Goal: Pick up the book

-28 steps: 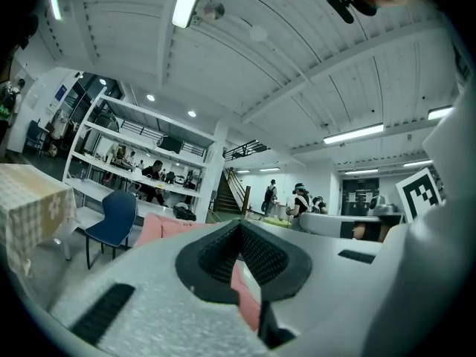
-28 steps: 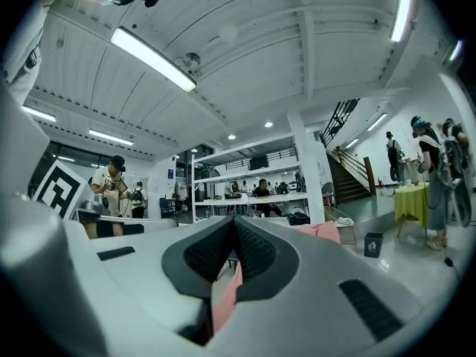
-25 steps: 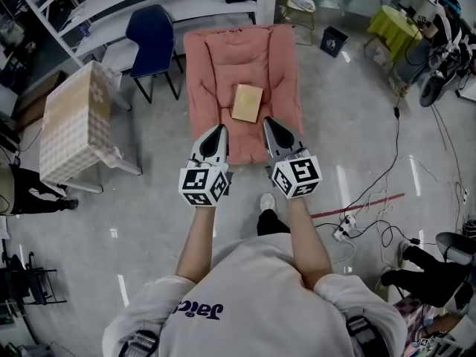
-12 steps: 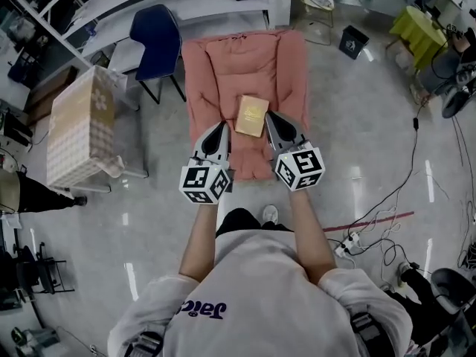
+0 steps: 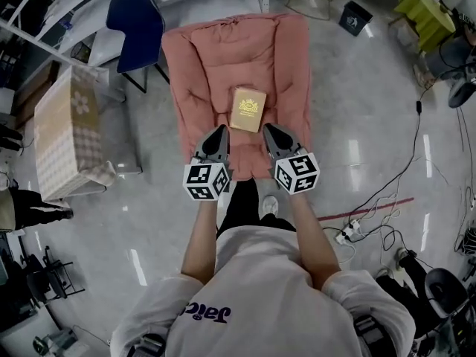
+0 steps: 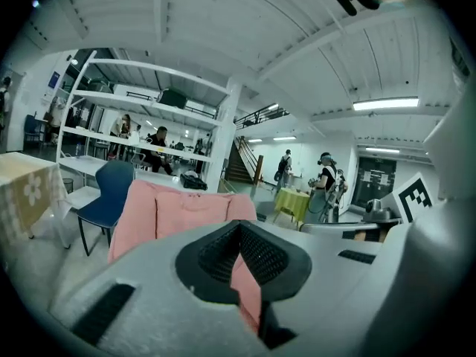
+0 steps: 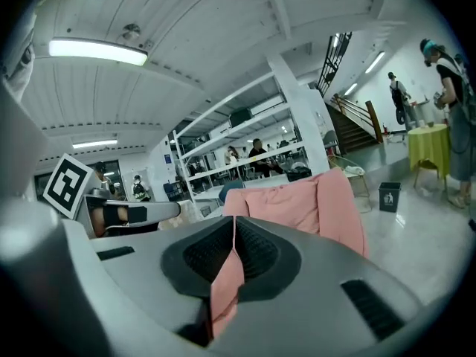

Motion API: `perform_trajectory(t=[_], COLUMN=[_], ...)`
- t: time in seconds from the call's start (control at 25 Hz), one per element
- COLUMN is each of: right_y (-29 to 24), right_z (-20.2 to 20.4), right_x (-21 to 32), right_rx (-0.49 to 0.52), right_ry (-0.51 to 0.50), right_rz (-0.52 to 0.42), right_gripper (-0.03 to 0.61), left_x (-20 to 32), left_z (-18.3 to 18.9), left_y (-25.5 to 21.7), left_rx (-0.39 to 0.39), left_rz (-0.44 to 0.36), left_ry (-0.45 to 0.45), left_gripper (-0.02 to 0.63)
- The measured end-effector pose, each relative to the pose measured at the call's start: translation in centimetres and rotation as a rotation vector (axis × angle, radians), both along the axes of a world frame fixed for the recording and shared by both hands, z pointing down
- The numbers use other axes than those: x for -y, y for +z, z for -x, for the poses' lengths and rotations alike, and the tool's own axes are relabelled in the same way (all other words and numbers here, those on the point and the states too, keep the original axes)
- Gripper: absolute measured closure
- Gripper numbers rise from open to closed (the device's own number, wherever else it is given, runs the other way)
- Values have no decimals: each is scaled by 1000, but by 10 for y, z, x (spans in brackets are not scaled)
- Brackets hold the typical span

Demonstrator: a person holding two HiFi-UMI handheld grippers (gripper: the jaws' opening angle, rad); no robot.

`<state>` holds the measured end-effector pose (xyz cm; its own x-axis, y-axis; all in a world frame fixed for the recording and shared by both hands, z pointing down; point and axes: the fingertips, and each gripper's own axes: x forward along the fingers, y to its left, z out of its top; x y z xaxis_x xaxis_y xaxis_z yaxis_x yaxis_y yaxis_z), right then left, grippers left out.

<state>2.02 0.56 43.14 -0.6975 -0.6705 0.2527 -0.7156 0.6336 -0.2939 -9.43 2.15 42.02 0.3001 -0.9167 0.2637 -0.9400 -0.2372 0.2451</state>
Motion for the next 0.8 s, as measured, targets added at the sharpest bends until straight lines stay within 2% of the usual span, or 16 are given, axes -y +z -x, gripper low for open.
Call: perform_trajectory(t=[0.12, 0.44, 0.64, 0.8], right_y=[39, 160, 235, 289], right_z=[2, 13, 10, 12], right_x=[27, 80, 104, 123], right_rx=[-40, -134, -193, -199], right_ry=[16, 47, 76, 93], right_rz=[80, 303, 413, 487], right_gripper=[565, 532, 502, 470], left_x=[32, 108, 131, 148], left_z=[1, 15, 30, 37], left_y=[39, 155, 234, 289], left_rx=[2, -86, -76, -86], left_rz=[71, 263, 400, 492], left_ry=[51, 123, 139, 164], left_gripper=[598, 597, 597, 595])
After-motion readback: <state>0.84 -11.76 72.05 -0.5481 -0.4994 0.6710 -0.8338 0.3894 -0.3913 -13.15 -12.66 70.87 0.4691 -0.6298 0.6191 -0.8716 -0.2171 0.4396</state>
